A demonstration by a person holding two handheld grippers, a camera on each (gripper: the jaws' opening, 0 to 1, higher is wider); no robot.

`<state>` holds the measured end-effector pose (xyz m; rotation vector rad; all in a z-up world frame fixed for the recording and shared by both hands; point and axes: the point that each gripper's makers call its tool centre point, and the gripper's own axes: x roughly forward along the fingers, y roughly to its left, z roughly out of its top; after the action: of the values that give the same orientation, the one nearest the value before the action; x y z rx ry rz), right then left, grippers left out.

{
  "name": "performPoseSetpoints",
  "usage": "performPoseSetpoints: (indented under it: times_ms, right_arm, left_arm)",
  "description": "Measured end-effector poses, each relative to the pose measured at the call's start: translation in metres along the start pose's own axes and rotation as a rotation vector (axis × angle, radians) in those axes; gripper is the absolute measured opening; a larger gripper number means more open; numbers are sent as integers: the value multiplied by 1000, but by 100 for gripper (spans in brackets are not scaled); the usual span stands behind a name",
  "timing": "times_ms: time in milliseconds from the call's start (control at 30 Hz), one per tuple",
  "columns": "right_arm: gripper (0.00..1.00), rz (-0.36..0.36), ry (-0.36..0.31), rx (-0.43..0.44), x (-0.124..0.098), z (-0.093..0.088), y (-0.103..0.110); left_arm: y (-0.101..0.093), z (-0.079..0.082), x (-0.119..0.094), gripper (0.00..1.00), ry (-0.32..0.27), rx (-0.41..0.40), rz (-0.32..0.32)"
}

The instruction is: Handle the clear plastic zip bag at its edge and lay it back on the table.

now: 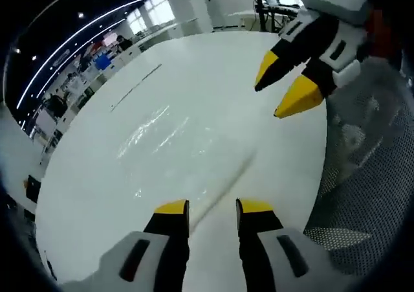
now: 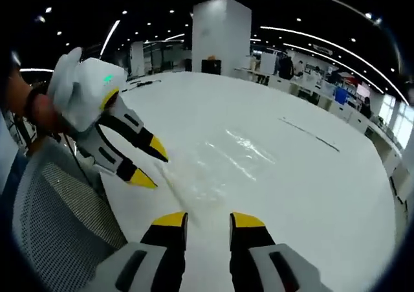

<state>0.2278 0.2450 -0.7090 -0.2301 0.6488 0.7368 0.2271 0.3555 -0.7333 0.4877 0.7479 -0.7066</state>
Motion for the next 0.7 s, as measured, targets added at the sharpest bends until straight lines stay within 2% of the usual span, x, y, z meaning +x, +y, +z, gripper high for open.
performPoseSetpoints:
  times_ms: [100,233,400,467,633,700]
  right_arm:
    - [28,-6,-16,52,1,-3,-7]
    - [30,-14,-26,91,-5,-5,-8]
    - [34,-25,-54,143,-11,-8,-12]
    - [36,-25,-64,158,-12,-9,-14]
    - [42,-22,-59,164,-16,-16,-14]
    - [44,-20,-57,163,-18,-18,-13]
  left_arm:
    - [1,-10,1,36,6,-64,-6]
    - [3,-20,-5,38,-18,-217,-13]
    - [4,-32,-17,46,-20,-333,0]
    - [7,-35,-17,51,-17,-352,-1]
    - [8,-51,-21,54,0,-411,-4]
    - [9,-52,-23,56,-2,-423,-3]
